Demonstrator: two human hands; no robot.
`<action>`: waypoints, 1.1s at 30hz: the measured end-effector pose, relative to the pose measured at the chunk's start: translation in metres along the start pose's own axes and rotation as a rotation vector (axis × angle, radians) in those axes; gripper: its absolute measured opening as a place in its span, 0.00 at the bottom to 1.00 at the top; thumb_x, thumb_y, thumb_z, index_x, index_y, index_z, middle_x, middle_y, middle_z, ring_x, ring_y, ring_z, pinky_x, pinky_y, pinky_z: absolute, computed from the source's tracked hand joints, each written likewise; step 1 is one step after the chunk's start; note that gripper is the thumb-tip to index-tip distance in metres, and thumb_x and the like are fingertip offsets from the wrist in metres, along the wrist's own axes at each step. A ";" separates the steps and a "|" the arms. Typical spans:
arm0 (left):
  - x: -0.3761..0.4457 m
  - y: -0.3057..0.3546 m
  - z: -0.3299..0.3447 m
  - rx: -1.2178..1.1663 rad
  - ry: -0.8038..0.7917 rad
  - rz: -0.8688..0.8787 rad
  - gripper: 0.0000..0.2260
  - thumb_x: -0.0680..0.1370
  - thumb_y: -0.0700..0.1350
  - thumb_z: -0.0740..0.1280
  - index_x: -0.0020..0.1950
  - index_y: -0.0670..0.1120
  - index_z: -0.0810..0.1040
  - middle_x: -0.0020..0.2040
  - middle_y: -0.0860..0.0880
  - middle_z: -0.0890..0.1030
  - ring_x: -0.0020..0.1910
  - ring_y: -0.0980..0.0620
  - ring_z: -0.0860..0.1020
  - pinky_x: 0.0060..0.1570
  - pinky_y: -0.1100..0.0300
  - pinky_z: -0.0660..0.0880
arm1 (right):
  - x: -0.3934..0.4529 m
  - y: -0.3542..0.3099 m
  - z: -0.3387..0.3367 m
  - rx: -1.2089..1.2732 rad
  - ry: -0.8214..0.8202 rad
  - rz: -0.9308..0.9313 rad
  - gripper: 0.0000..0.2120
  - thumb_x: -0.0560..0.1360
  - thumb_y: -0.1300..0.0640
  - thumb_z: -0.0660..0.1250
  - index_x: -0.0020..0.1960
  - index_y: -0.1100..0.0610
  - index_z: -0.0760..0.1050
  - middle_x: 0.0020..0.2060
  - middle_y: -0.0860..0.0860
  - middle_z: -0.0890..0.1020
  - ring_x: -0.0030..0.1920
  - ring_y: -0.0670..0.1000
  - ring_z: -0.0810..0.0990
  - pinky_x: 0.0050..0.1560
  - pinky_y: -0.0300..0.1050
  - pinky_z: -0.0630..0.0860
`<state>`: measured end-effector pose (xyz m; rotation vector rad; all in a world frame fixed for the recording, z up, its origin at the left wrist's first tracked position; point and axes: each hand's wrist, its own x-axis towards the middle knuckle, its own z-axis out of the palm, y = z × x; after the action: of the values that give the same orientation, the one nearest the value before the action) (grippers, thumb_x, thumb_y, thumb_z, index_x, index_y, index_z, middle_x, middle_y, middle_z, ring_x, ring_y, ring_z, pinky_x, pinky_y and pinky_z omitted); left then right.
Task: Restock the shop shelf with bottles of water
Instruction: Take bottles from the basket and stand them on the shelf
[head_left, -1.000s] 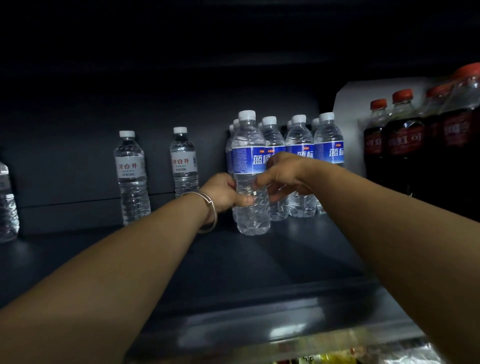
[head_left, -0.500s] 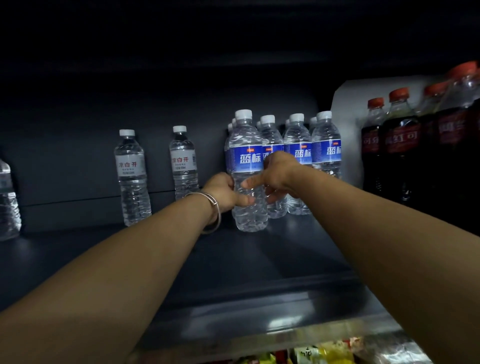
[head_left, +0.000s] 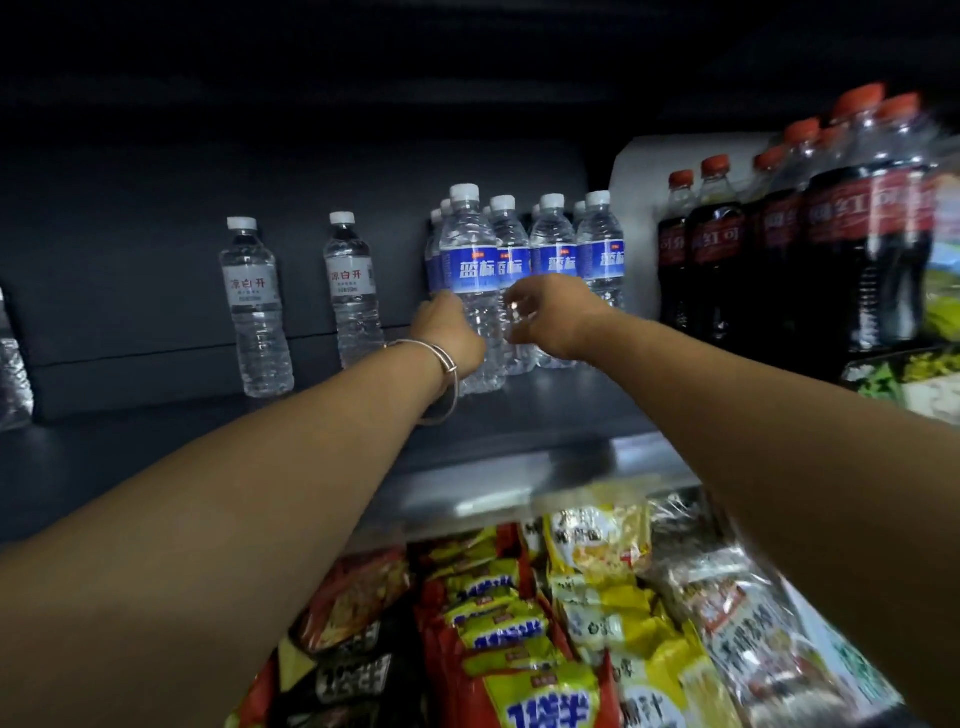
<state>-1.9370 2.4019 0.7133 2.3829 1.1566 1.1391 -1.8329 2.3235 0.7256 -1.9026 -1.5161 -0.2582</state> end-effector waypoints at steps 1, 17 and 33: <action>-0.016 0.007 -0.004 0.017 0.009 0.058 0.20 0.72 0.37 0.69 0.63 0.37 0.70 0.63 0.40 0.74 0.61 0.42 0.73 0.59 0.55 0.71 | -0.013 -0.001 -0.004 -0.045 0.022 -0.025 0.25 0.74 0.56 0.70 0.69 0.56 0.70 0.64 0.56 0.76 0.62 0.55 0.75 0.62 0.44 0.70; -0.313 -0.038 0.074 0.149 -0.196 0.484 0.22 0.71 0.33 0.62 0.65 0.43 0.67 0.64 0.43 0.68 0.63 0.42 0.67 0.60 0.54 0.63 | -0.331 0.053 0.072 -0.516 0.057 -0.110 0.20 0.64 0.63 0.72 0.55 0.64 0.76 0.51 0.61 0.81 0.52 0.64 0.76 0.50 0.55 0.74; -0.527 -0.267 0.315 0.109 -0.759 0.219 0.22 0.72 0.28 0.61 0.65 0.42 0.69 0.63 0.42 0.68 0.61 0.40 0.69 0.58 0.47 0.68 | -0.572 0.175 0.396 -0.226 -0.562 0.100 0.20 0.67 0.60 0.70 0.59 0.62 0.75 0.55 0.60 0.79 0.55 0.62 0.76 0.53 0.52 0.74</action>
<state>-2.0480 2.2104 0.0819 2.6822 0.7129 0.1433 -1.9438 2.1018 0.0522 -2.3560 -1.7956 0.1776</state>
